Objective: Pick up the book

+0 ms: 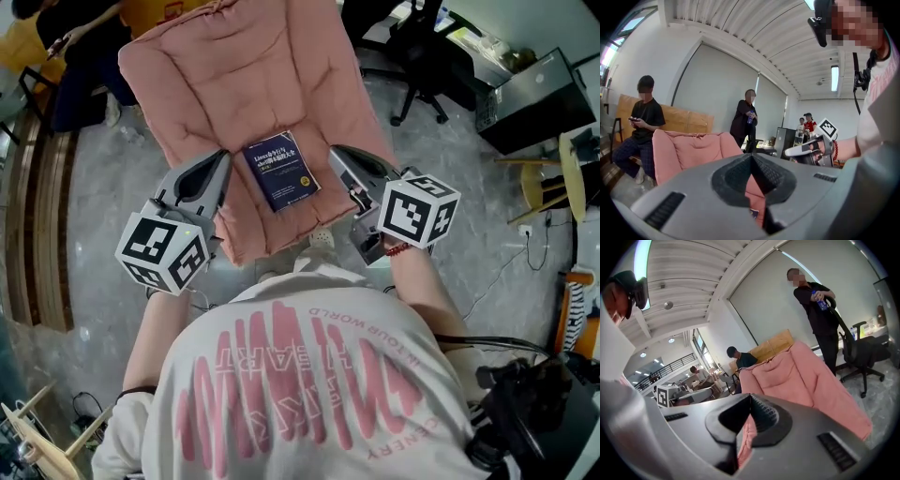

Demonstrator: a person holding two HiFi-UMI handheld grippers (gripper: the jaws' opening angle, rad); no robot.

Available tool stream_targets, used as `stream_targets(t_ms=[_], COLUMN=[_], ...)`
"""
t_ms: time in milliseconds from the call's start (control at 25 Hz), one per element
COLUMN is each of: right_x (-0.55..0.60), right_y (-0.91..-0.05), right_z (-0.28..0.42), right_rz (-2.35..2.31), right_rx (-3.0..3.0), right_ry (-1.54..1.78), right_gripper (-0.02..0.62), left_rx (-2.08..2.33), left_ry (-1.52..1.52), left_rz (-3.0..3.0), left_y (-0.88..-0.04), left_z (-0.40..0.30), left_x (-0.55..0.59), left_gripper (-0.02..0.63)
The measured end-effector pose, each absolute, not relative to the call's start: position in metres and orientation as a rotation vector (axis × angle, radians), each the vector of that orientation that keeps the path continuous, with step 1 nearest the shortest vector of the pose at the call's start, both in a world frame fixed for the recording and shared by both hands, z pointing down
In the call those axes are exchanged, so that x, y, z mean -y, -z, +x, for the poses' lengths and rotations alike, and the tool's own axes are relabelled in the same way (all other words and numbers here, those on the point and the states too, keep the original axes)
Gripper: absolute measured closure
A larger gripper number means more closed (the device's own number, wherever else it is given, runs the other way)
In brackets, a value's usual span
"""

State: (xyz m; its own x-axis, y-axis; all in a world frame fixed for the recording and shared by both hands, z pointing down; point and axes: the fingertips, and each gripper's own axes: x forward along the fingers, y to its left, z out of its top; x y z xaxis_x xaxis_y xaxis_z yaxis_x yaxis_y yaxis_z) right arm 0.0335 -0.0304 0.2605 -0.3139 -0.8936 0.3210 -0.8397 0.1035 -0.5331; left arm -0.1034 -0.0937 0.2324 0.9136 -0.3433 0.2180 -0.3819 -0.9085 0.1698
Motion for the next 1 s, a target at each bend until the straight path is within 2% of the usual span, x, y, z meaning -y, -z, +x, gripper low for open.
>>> stream_targets(t_ms=[600, 1000], right_x=[0.093, 0.128], right_y=[-0.287, -0.31], right_z=[0.094, 0.089], right_rz=[-1.534, -1.325], right_rx=[-2.503, -2.69], right_ry=[1.077, 1.083], right_gripper=[0.584, 0.584], left_rx=[0.892, 1.253], left_ry=[-0.298, -0.373], left_rz=[2.72, 2.468], left_y=[-0.256, -0.291], left_z=[-0.052, -0.09], left_x=[0.112, 0.096], left_gripper=[0.598, 0.598])
